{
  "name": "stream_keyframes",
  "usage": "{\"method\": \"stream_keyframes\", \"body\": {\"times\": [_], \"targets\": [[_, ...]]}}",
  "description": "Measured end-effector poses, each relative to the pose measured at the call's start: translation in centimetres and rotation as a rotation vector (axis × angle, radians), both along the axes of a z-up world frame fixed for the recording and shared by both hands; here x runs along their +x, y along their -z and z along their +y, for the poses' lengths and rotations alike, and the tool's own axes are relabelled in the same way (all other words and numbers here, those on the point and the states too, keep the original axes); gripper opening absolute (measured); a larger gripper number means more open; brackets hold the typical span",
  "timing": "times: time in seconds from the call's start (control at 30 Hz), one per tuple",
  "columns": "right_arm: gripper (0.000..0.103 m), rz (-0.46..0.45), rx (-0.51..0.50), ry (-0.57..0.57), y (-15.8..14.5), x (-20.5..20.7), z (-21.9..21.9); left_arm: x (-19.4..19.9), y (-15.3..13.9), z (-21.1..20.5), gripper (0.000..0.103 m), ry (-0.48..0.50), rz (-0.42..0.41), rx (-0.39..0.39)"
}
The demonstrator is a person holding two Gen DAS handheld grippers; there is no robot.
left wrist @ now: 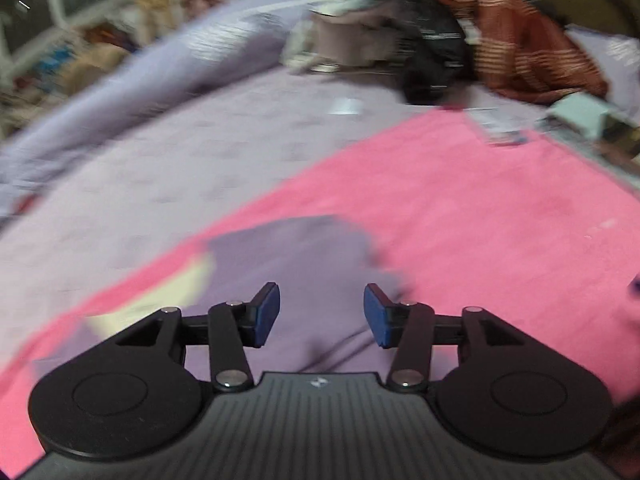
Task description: Fold clothes
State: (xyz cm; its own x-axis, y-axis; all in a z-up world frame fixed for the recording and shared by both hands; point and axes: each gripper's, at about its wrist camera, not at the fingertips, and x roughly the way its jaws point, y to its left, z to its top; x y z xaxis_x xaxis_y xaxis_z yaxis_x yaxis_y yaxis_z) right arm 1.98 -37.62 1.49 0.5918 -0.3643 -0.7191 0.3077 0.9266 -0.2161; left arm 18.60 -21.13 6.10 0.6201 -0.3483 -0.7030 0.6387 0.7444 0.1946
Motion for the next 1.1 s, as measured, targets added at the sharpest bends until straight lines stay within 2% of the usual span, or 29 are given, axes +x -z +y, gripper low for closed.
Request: {"method": "stream_keyframes", "body": {"times": [0.03,0.13,0.17,0.23,0.3,0.4,0.53,0.6,0.77,0.83,0.9,1.0,1.03,1.07,1.1], "targets": [[0.103,-0.007,-0.005,0.004,-0.1,0.3,0.0,-0.5,-0.4,1.4,0.054,-0.03,-0.042,0.03],[0.103,-0.036,-0.006,0.016,-0.5,1.1,0.1,-0.5,1.3,6.1,0.055,-0.126,-0.151,0.239],[0.103,-0.045,0.0,0.016,-0.6,1.4,0.3,-0.4,2.4,7.9,0.055,-0.151,-0.16,0.315],[0.103,-0.053,0.006,0.014,-0.5,2.4,0.5,0.0,4.5,10.6,0.055,-0.184,-0.146,0.415],[0.103,-0.055,0.01,-0.003,-0.5,2.8,1.5,0.5,6.4,12.5,0.055,-0.212,-0.128,0.493],[0.103,-0.062,0.01,-0.04,-0.6,3.4,3.1,0.6,8.0,14.0,0.055,-0.224,-0.149,0.562],[0.103,-0.072,-0.026,-0.11,-0.6,4.2,5.7,1.7,8.8,14.2,0.056,-0.29,-0.197,0.575],[0.103,-0.086,-0.061,-0.134,-0.6,4.9,7.0,2.3,8.2,14.9,0.057,-0.358,-0.179,0.519],[0.103,-0.197,-0.117,-0.179,-1.8,8.3,8.9,2.1,7.1,19.3,0.057,-0.5,-0.056,0.278],[0.103,-0.225,-0.16,-0.171,-1.7,10.5,9.6,2.0,6.5,21.4,0.057,-0.575,-0.003,0.129],[0.103,-0.228,-0.209,-0.119,-1.2,13.2,9.9,1.6,6.1,21.2,0.057,-0.569,-0.032,0.139],[0.103,-0.222,-0.231,-0.071,-0.9,15.0,9.4,0.0,7.1,17.2,0.057,-0.412,-0.235,0.395],[0.103,-0.219,-0.238,-0.064,-0.7,15.0,9.4,0.1,7.2,17.0,0.056,-0.428,-0.22,0.396],[0.103,-0.216,-0.244,-0.058,-0.6,15.1,9.3,0.7,7.1,17.9,0.056,-0.501,-0.151,0.32],[0.103,-0.213,-0.25,-0.052,-0.5,15.1,9.2,1.3,7.0,19.5,0.056,-0.583,-0.077,0.205]]}}
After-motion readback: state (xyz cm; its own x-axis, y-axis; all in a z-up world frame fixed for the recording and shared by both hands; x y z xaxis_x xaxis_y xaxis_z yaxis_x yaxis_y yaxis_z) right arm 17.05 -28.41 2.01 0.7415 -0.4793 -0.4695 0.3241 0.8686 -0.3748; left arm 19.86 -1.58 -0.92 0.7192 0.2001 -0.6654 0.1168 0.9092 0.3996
